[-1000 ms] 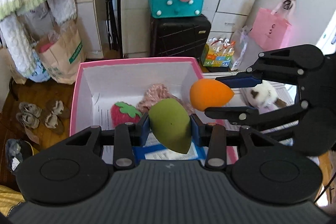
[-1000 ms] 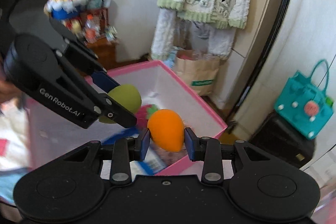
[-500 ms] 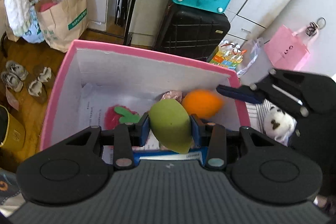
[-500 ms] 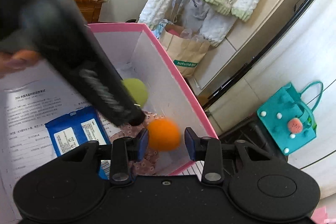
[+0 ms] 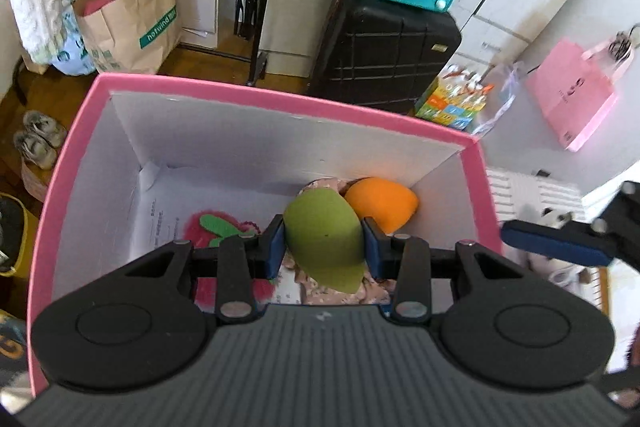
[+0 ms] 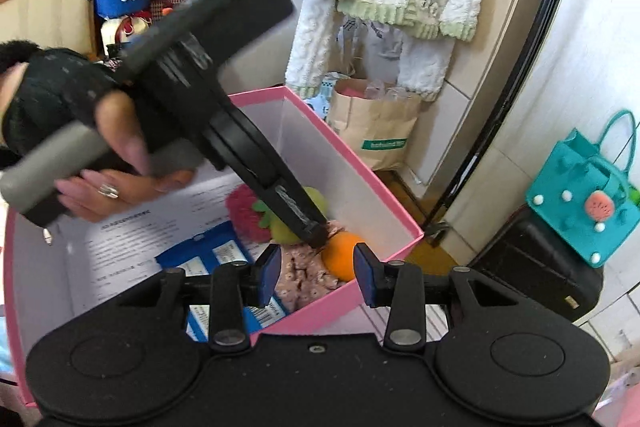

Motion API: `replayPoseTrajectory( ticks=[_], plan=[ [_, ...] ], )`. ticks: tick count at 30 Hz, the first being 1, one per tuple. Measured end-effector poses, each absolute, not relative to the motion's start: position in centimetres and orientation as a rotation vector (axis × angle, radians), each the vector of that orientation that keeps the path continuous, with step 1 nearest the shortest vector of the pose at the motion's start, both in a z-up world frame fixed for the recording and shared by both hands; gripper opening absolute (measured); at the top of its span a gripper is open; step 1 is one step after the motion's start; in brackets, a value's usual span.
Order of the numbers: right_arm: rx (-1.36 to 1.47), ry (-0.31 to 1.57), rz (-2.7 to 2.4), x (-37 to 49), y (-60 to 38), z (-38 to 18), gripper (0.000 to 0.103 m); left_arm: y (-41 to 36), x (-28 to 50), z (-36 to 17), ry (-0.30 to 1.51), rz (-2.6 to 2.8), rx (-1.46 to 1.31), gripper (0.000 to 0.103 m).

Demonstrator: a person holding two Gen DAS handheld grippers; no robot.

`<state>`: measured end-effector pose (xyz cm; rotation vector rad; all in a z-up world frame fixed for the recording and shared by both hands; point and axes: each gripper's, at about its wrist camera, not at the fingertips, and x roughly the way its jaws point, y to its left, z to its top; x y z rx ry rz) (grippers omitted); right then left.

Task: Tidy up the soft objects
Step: 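Lower both sponges into the shoebox and open both grippers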

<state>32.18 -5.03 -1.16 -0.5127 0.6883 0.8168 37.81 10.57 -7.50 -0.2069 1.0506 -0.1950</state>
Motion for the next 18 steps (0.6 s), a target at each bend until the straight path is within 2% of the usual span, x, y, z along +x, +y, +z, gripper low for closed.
replayPoseTrajectory(
  ticks=[9,11,13,18],
  plan=[
    [-0.408,0.704,0.832,31.8,-6.4,-1.6,0.045,9.6,39.0,-9.4,1.1,-0.141,-0.138,0.041],
    [-0.399,0.706,0.84,31.5,-6.6,-1.4,0.045,9.5,38.9,-9.1,1.104,-0.136,-0.123,0.046],
    [-0.394,0.709,0.845,31.2,-6.6,-1.2,0.045,9.4,38.3,-8.3,1.102,-0.13,-0.099,0.057],
    [-0.368,0.715,0.855,30.1,-6.9,-0.5,0.046,9.3,36.2,-6.0,1.1,-0.139,-0.042,0.063]
  ],
)
